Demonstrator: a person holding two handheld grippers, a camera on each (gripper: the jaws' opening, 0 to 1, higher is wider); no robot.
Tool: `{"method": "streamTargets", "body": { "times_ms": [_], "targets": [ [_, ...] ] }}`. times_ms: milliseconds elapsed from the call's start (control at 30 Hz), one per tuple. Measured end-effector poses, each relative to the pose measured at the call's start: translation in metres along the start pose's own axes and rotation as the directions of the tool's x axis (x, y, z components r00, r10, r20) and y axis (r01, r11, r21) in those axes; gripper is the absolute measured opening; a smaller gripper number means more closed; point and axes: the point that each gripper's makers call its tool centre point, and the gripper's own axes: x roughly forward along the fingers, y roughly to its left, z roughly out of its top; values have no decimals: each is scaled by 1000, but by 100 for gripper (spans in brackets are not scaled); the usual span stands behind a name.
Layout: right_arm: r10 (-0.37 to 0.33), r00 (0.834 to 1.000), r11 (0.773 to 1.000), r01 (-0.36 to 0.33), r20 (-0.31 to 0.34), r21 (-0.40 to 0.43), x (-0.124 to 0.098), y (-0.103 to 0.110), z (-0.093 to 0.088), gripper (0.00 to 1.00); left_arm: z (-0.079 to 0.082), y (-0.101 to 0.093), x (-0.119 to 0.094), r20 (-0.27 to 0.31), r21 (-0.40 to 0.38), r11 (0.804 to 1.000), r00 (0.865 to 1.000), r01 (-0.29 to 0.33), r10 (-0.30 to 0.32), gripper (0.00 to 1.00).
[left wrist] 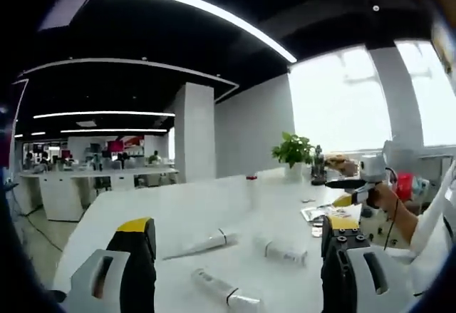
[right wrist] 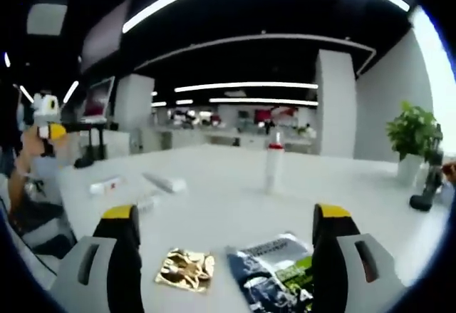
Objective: Arrange the skincare products in the storage area until every visible bottle or jar stands upright without overlapping.
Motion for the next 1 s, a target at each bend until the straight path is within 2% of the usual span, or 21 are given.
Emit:
{"method": "streamTargets", "body": {
  "times_ms": [100,133,233,333,400,467,567,600,633,667,700,800,867,933,967,1000],
  "targets": [
    [6,1000,1000,-6,-8,3,-2,2,-3,100,12,0,10,8,-26,999,999,32,-31,100],
    [31,999,999,-31,-18,23,-3,8,-5,100,15,1,13,12,-37,999,999,35,-35,100],
    [63,998,998,-63,-7,29,-4,19,-2,100,24,1,28,-10,-12,998,998,61,-61,100],
    [75,997,996,-75,5,38,-4,24,1,100,21,7,45,-95,66,995,993,77,-71,100],
    [73,997,997,-74,13,30,-5,26,4,100,16,8,58,-153,66,993,984,100,-89,100],
    [67,998,997,-68,18,25,-7,27,5,100,14,11,72,-187,47,990,975,130,-119,100],
    [65,998,998,-65,21,22,-7,26,7,100,17,23,84,-165,41,994,982,103,-95,100],
    [66,998,998,-66,23,20,-8,26,8,100,15,35,99,-194,42,995,977,94,-84,100],
    [66,998,998,-66,23,20,-8,26,8,100,12,37,101,-213,44,994,973,102,-90,100],
    [58,998,998,-59,23,22,-9,24,8,100,6,49,113,-277,66,990,955,128,-105,100],
    [55,998,998,-56,24,22,-9,22,8,100,4,53,118,-289,84,987,951,138,-109,99],
    [71,997,996,-72,22,43,-8,22,6,99,5,64,134,-260,128,982,961,135,-98,99],
    [83,996,995,-84,29,59,-7,23,7,100,-2,71,143,-289,164,974,952,158,-106,99],
    [81,996,995,-82,25,60,-6,22,5,99,-15,73,152,-356,185,957,923,221,-144,99],
    [80,997,995,-81,22,59,-6,22,5,100,-17,73,154,-364,189,955,919,230,-150,99],
    [76,997,996,-77,13,53,-6,21,3,100,-22,73,162,-385,202,947,909,250,-157,99]
  ]
}}
